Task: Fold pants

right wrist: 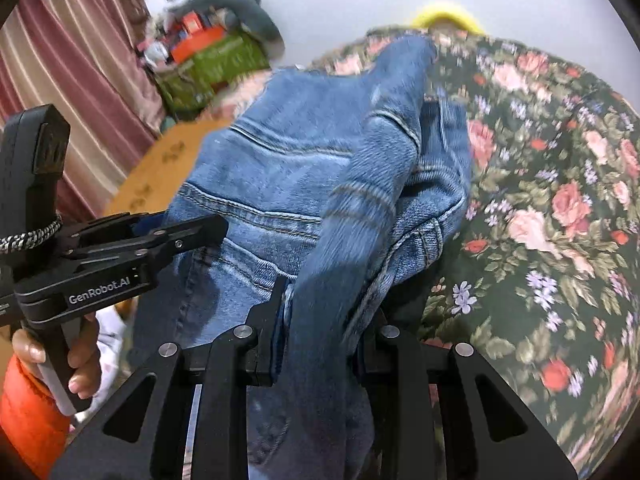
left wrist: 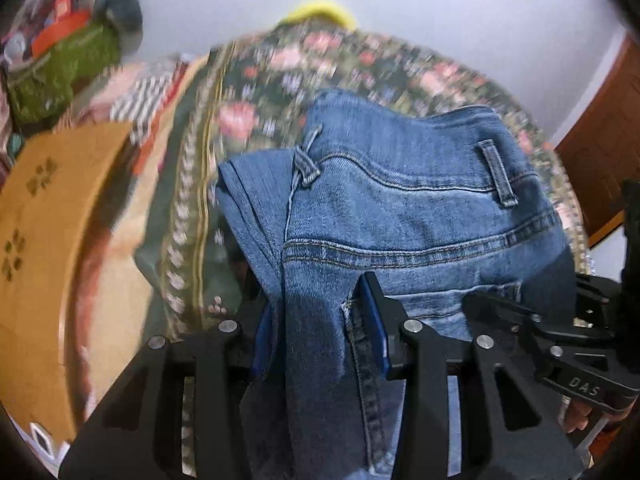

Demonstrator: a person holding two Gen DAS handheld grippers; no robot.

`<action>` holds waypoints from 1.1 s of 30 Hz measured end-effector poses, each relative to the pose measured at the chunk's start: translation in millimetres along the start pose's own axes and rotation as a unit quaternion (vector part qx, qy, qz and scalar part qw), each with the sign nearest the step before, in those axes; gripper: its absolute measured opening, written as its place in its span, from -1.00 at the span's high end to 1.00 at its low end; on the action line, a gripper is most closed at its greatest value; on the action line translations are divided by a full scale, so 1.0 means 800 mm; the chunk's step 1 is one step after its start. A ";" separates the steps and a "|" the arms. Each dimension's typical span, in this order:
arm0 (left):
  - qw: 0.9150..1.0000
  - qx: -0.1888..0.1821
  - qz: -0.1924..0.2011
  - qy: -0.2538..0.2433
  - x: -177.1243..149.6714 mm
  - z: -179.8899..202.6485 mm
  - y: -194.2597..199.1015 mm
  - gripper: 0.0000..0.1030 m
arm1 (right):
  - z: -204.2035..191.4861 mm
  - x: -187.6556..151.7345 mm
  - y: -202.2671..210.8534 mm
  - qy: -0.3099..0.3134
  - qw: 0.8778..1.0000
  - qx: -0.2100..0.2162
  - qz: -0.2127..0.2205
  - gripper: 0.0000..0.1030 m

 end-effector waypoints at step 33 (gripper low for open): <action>0.940 0.036 0.328 -0.087 -0.166 0.128 0.509 0.01 | -0.183 -0.132 0.448 0.085 0.930 -0.041 0.355 0.32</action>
Point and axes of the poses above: each gripper's, at about its wrist camera, not at the fingertips, and y roughly against the way its jaws point, z to its right, x to its top, the point moved 4 cm from there along -y, roughly the way its jaws point, and after that the axes turned 3 degrees about x, right-handed, at the moved point
